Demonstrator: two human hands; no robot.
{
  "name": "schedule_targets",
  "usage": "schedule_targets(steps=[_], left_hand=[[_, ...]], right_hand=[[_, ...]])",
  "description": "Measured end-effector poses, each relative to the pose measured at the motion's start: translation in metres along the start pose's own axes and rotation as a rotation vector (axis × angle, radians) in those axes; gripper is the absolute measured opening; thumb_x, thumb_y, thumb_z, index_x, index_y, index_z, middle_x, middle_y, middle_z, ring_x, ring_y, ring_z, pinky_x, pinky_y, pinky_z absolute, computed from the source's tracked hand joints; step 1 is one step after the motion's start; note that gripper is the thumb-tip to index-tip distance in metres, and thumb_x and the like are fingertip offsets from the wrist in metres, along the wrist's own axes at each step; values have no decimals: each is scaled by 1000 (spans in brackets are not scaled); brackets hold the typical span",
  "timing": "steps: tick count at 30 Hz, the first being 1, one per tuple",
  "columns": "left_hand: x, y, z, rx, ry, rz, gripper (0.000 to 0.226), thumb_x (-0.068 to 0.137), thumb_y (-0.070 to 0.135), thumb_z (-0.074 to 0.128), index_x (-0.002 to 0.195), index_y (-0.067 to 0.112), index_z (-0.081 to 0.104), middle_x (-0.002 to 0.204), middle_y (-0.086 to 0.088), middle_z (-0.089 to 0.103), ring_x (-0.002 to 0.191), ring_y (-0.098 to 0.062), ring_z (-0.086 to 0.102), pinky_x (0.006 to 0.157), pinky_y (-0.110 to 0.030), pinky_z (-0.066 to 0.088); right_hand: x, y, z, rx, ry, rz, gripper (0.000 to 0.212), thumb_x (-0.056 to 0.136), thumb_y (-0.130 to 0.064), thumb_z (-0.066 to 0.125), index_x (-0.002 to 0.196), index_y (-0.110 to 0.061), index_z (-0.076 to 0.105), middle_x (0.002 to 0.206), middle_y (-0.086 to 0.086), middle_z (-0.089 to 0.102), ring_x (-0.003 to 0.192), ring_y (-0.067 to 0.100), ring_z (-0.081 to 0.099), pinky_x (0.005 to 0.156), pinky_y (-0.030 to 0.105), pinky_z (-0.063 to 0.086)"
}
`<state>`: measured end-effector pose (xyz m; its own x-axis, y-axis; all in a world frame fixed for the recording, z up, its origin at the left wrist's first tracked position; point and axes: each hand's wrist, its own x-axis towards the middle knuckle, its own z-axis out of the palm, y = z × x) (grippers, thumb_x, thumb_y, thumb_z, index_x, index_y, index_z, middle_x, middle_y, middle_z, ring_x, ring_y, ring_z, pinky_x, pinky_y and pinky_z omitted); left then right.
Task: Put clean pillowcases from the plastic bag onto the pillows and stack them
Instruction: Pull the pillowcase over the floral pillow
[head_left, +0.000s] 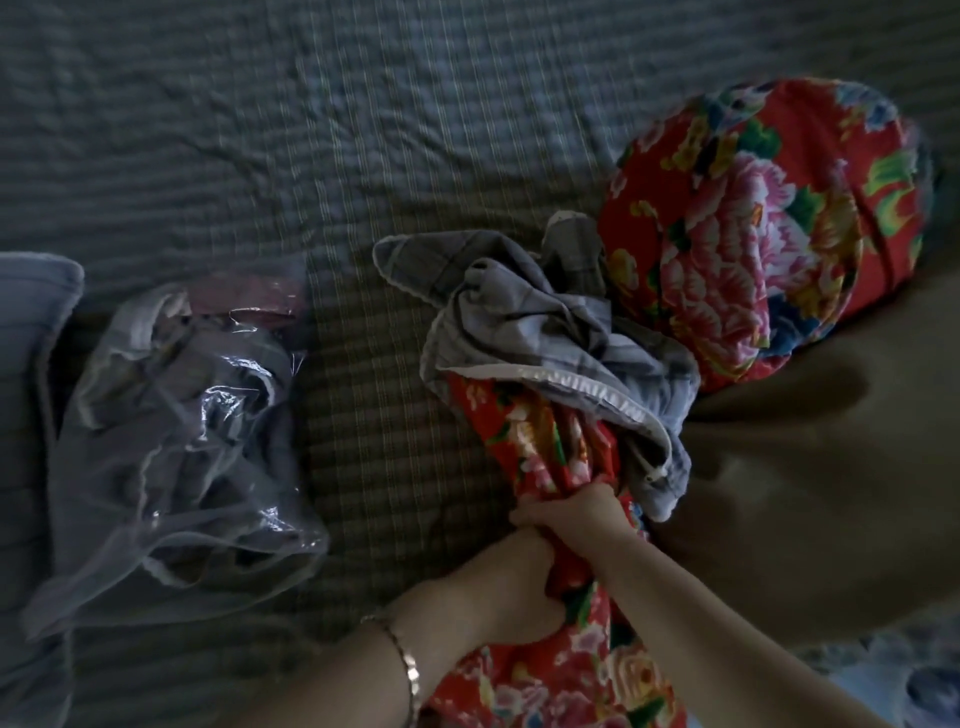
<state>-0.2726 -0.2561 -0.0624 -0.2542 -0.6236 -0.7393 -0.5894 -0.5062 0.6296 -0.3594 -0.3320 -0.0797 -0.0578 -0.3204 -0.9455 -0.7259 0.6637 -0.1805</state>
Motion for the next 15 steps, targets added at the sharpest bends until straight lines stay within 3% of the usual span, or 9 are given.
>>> schedule_targets(steps=[2, 4, 6, 8, 9, 11, 12, 15], left_hand=[[-4, -12, -3, -27, -129, 31, 44, 78, 14, 51, 122, 16, 58, 129, 0, 56, 121, -15, 49, 104, -25, 39], [-6, -25, -21, -167, -147, -1, 45, 79, 5, 51, 119, 21, 62, 129, 9, 55, 121, -6, 48, 106, -24, 36], [1, -44, -46, -186, 150, -45, 44, 82, 2, 54, 121, 22, 60, 129, 9, 52, 122, -4, 46, 108, -23, 34], [14, -62, -71, -43, 583, -81, 53, 81, 5, 63, 131, 17, 49, 135, 5, 40, 129, -13, 38, 108, -20, 29], [23, -69, -81, 19, 685, -152, 65, 80, 9, 67, 138, 15, 38, 141, 0, 31, 134, -17, 31, 108, -21, 27], [50, -82, -94, -2, 664, -265, 84, 77, 21, 73, 144, 14, 23, 149, -6, 19, 137, -21, 23, 109, -28, 26], [65, -86, -98, -46, 624, -255, 87, 75, 27, 75, 143, 15, 23, 148, -7, 24, 136, -22, 27, 109, -31, 27], [92, -92, -98, -150, 585, -207, 67, 81, 46, 59, 139, 30, 30, 135, 0, 48, 121, -21, 48, 102, -40, 42]], right_hand=[[15, 10, 9, -183, 168, 38, 63, 61, -29, 79, 110, -1, 49, 104, 12, 61, 98, 29, 60, 85, 38, 52], [22, 23, 12, -191, 272, 34, 43, 66, -31, 73, 94, -4, 55, 94, 10, 64, 94, 30, 62, 84, 40, 51], [24, 31, 12, -162, 290, 58, 48, 69, -36, 70, 104, -5, 57, 94, 8, 62, 97, 30, 60, 87, 40, 49], [31, 33, 9, -235, 258, 114, 66, 72, -44, 67, 125, -10, 48, 118, 11, 55, 114, 30, 51, 100, 41, 40], [33, 31, 7, -319, 234, 156, 75, 73, -49, 66, 133, -12, 41, 133, 12, 44, 124, 30, 40, 107, 41, 32], [38, 32, 4, -435, 244, 165, 88, 71, -58, 63, 142, -16, 31, 148, 13, 24, 134, 32, 21, 114, 40, 19], [44, 36, 5, -447, 256, 141, 95, 69, -61, 62, 144, -17, 27, 150, 11, 20, 136, 32, 17, 114, 39, 17], [51, 45, 9, -338, 292, 104, 99, 62, -60, 62, 144, -17, 27, 143, 8, 32, 131, 29, 27, 109, 38, 30]])
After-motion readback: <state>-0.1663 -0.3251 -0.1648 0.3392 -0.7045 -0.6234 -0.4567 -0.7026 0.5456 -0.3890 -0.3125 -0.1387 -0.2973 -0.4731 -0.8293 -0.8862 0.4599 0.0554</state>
